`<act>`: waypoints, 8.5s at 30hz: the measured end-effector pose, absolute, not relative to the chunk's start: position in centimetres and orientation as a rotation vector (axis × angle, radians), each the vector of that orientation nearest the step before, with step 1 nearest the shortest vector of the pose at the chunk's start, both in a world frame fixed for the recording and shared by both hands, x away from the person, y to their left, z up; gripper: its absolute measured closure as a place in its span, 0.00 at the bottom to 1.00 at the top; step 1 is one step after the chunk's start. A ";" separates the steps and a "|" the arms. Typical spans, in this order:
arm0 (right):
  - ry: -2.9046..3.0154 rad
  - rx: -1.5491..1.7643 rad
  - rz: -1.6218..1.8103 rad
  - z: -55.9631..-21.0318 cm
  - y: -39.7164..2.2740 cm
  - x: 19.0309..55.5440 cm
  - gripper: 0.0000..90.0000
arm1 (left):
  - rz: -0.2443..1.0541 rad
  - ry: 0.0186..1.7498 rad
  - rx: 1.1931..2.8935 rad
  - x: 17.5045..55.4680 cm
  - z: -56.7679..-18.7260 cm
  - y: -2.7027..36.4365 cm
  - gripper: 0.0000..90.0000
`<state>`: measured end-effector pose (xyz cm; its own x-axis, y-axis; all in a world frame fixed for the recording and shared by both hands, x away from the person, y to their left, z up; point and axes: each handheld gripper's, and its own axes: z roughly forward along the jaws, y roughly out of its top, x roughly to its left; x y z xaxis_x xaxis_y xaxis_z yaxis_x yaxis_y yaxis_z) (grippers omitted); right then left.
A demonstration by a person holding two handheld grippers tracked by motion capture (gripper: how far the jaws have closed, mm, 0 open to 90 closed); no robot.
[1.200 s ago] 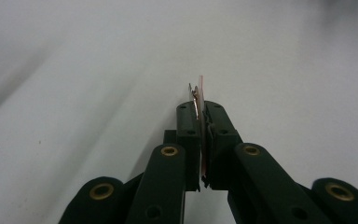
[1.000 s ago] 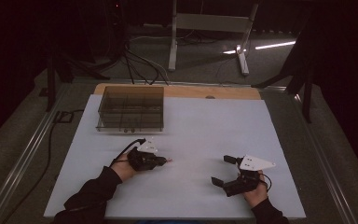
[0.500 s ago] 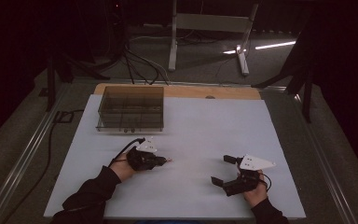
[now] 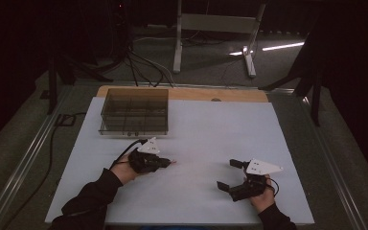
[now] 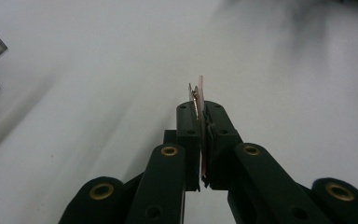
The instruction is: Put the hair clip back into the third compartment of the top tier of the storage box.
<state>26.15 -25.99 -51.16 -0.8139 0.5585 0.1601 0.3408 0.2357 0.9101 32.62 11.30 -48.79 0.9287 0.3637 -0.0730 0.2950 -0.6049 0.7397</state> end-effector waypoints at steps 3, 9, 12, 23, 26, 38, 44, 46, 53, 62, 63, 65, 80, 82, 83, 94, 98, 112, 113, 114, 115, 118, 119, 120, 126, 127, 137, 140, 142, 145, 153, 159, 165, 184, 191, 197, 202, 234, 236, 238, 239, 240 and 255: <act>2.310 0.849 1.608 -51.2 -26.0 26.1 0.00 | 0.107 0.463 2.251 32.7 -48.5 11.4 0.98; 2.308 0.848 1.610 -51.2 -26.0 26.1 0.00 | 0.113 0.461 2.246 32.7 -47.9 11.6 0.98; 2.304 0.853 1.617 -51.2 -26.0 26.1 0.00 | 0.111 0.464 2.240 32.7 -47.5 11.7 0.98; 2.303 0.853 1.619 -51.1 -26.0 26.1 0.00 | 0.121 0.467 2.226 32.9 -46.3 11.9 0.98; 2.307 0.846 1.610 -51.1 -26.0 26.1 0.00 | 0.119 0.467 2.218 33.0 -46.0 12.0 0.98; 2.303 0.844 1.612 -51.1 -26.0 26.1 0.00 | 0.112 0.483 2.200 33.6 -45.1 12.4 0.98; 2.303 0.848 1.614 -51.1 -26.0 26.1 0.00 | 0.106 0.490 2.185 33.9 -44.7 12.6 0.98; 2.305 0.846 1.612 -51.1 -26.0 26.1 0.00 | 0.110 0.493 2.183 33.9 -44.5 12.6 0.98; 2.308 0.845 1.608 -51.2 -26.0 26.0 0.00 | 0.114 0.493 2.172 34.2 -43.9 12.8 0.98; 2.305 0.848 1.613 -51.1 -26.0 26.1 0.00 | 0.126 0.491 2.160 34.5 -43.0 13.0 0.97; 2.307 0.848 1.609 -51.2 -26.0 26.1 0.00 | 0.130 0.490 2.158 34.5 -42.9 13.0 0.98; 2.310 0.845 1.606 -51.2 -25.9 26.1 0.00 | 0.134 0.495 2.150 34.6 -42.7 13.1 0.97; 2.308 0.851 1.615 -51.2 -26.0 26.1 0.00 | 0.166 0.521 2.123 35.5 -41.4 13.8 0.97; 2.309 0.848 1.608 -51.2 -26.0 26.1 0.00 | 0.176 0.529 2.110 35.8 -41.0 14.0 0.98; 2.307 0.850 1.615 -51.1 -26.0 26.1 0.00 | 0.180 0.533 2.107 35.9 -40.9 14.1 0.98; 2.308 0.850 1.614 -51.2 -26.0 26.1 0.00 | 0.212 0.579 2.082 37.0 -40.1 14.7 0.97; 2.312 0.844 1.606 -51.2 -26.0 26.1 0.00 | 0.225 0.597 2.073 37.3 -40.0 15.0 0.97; 2.312 0.849 1.610 -51.2 -25.9 26.1 0.00 | 0.236 0.686 2.021 38.7 -40.1 15.9 0.97; 2.313 0.849 1.609 -51.2 -25.9 26.1 0.00 | 0.233 0.691 2.019 38.8 -40.1 15.9 0.97; 2.317 0.844 1.603 -51.2 -25.9 26.1 0.00 | 0.235 0.693 2.019 38.8 -40.2 15.9 0.97; 2.317 0.844 1.603 -51.2 -25.9 26.1 0.00 | 0.235 0.693 2.019 38.8 -40.2 15.9 0.97; 2.313 0.849 1.610 -51.2 -25.9 26.1 0.00 | 0.234 0.728 2.004 39.2 -40.3 16.2 0.97; 2.315 0.848 1.607 -51.2 -25.9 26.1 0.00 | 0.238 0.737 2.004 39.3 -40.4 16.3 0.97; 2.318 0.842 1.602 -51.2 -25.9 26.1 0.00 | 0.238 0.740 2.002 39.3 -40.5 16.3 0.97; 2.319 0.841 1.601 -51.2 -25.9 26.1 0.00 | 0.234 0.777 1.989 39.8 -40.9 16.5 0.97; 2.316 0.841 1.602 -51.2 -25.9 26.1 0.00 | 0.234 0.792 1.985 39.8 -41.0 16.6 0.97; 2.320 0.842 1.599 -51.2 -25.9 26.1 0.00 | 0.216 0.840 1.987 40.2 -41.9 16.8 0.97; 2.313 0.849 1.607 -51.2 -25.9 26.1 0.00 | 0.212 0.859 1.988 40.2 -42.2 16.9 0.97; 2.320 0.844 1.599 -51.2 -25.9 26.1 0.00 | 0.201 0.866 1.987 40.3 -42.5 16.9 0.97; 2.316 0.848 1.606 -51.2 -25.9 26.1 0.00 | 0.178 0.889 1.984 40.5 -43.0 16.9 0.97; 2.321 0.842 1.598 -51.2 -25.9 26.1 0.00 | 0.158 0.910 2.015 40.9 -43.5 16.1 0.97; 2.322 0.839 1.598 -51.2 -25.9 26.1 0.00 | 0.146 0.926 2.032 41.3 -44.1 15.6 0.97; 2.321 0.839 1.598 -51.2 -25.9 26.1 0.00 | 0.133 0.959 2.026 41.6 -44.3 15.2 0.95; 2.318 0.850 1.608 -51.2 -25.9 26.1 0.00 | 0.235 0.972 1.973 40.4 -43.0 15.4 0.47; 2.318 0.851 1.610 -51.2 -25.9 26.2 0.00 | 0.271 0.962 1.973 39.6 -42.4 15.7 0.39; 2.320 0.854 1.608 -51.3 -25.9 26.2 0.00 | 0.299 0.955 1.971 39.0 -41.9 15.7 0.30; 2.322 0.855 1.609 -51.3 -25.9 26.2 0.00 | 0.306 0.958 1.980 38.7 -41.7 15.5 0.19; 2.319 0.852 1.604 -51.2 -26.0 26.1 0.00 | 0.219 0.804 1.971 35.1 -41.7 14.5 0.01; 2.318 0.851 1.605 -51.2 -26.0 26.1 0.00 | 0.213 0.794 1.973 34.9 -42.0 14.7 0.01; 2.324 0.846 1.595 -51.2 -26.0 26.1 0.00 | 0.211 0.786 1.966 34.6 -42.2 14.9 0.01; 2.321 0.850 1.599 -51.2 -26.0 26.1 0.00 | 0.208 0.783 1.966 34.4 -42.4 15.0 0.01; 2.318 0.854 1.604 -51.2 -26.0 26.1 0.00 | 0.210 0.776 1.961 34.2 -42.4 15.1 0.01; 2.323 0.851 1.597 -51.2 -25.9 26.1 0.00 | 0.193 0.743 1.952 31.4 -43.9 16.4 0.01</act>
